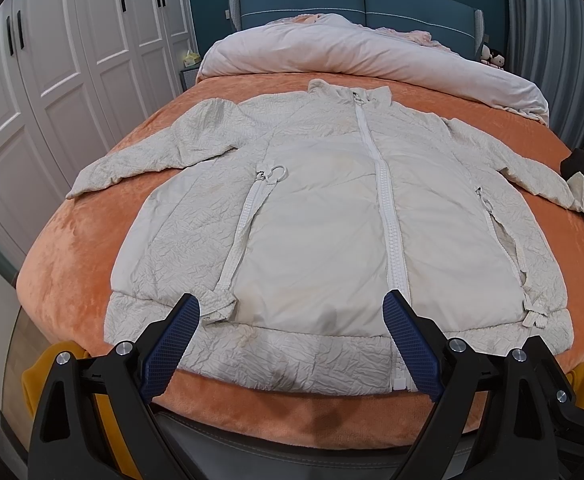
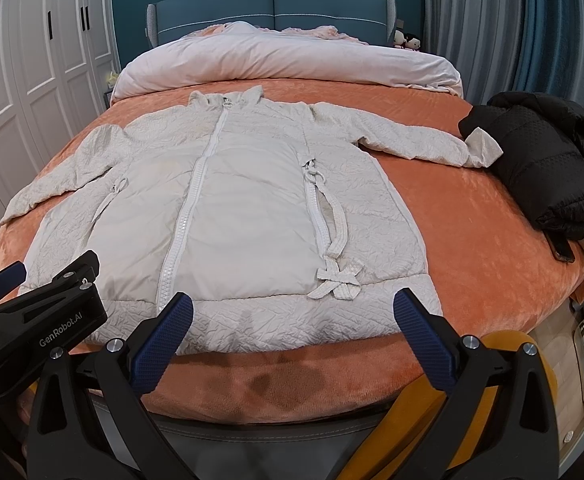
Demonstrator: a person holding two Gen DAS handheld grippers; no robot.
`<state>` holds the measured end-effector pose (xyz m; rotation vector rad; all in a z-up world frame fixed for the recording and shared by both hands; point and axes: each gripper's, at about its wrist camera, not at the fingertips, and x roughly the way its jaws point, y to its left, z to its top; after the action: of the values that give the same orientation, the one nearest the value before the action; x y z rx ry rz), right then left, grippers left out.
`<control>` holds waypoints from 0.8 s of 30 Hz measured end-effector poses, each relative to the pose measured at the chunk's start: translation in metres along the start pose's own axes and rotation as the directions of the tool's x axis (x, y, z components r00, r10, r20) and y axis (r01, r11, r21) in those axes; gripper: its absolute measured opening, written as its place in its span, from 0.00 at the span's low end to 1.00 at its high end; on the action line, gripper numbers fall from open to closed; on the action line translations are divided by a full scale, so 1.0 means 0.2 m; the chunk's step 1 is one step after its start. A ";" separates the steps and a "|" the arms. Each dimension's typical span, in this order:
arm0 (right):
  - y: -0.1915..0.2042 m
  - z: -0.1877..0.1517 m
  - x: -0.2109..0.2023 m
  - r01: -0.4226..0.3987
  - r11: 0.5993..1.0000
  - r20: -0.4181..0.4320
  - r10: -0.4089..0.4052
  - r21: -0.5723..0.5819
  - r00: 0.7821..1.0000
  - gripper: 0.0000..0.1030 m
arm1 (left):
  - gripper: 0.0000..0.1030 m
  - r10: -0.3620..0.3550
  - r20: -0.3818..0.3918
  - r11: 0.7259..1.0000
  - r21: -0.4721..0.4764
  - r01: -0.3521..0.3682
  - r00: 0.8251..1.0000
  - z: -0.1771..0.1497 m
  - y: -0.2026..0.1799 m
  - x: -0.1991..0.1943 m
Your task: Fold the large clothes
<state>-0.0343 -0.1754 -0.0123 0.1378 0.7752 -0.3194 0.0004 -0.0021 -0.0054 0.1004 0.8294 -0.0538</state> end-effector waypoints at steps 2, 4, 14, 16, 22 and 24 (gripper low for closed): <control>0.00 0.00 0.00 0.000 1.000 0.000 0.000 0.000 1.000 0.95 | 0.87 0.000 0.000 1.000 -0.001 0.000 1.000 0.00 0.00 0.00; 0.00 0.00 0.00 -0.001 1.000 0.000 0.001 0.000 1.000 0.95 | 0.87 0.000 0.000 1.000 -0.001 0.000 1.000 0.00 0.00 0.00; 0.00 0.00 0.00 0.000 1.000 -0.002 0.000 -0.005 1.000 0.95 | 0.87 0.001 -0.001 1.000 0.000 -0.001 1.000 0.00 0.00 0.00; 0.00 0.00 0.01 0.001 1.000 -0.004 -0.001 -0.006 1.000 0.95 | 0.86 0.000 -0.002 1.000 0.000 0.000 1.000 0.00 0.00 0.00; -0.01 -0.02 0.01 0.003 1.000 -0.008 -0.003 -0.003 1.000 0.95 | 0.86 0.000 -0.003 1.000 -0.001 0.000 1.000 -0.02 0.01 -0.01; -0.01 -0.02 0.01 0.002 1.000 -0.008 -0.002 -0.003 1.000 0.95 | 0.86 0.000 -0.003 1.000 0.000 0.000 1.000 -0.02 0.01 -0.01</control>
<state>-0.0361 -0.1767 -0.0156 0.1357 0.7839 -0.3202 -0.0030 -0.0002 -0.0071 0.1001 0.8323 -0.0537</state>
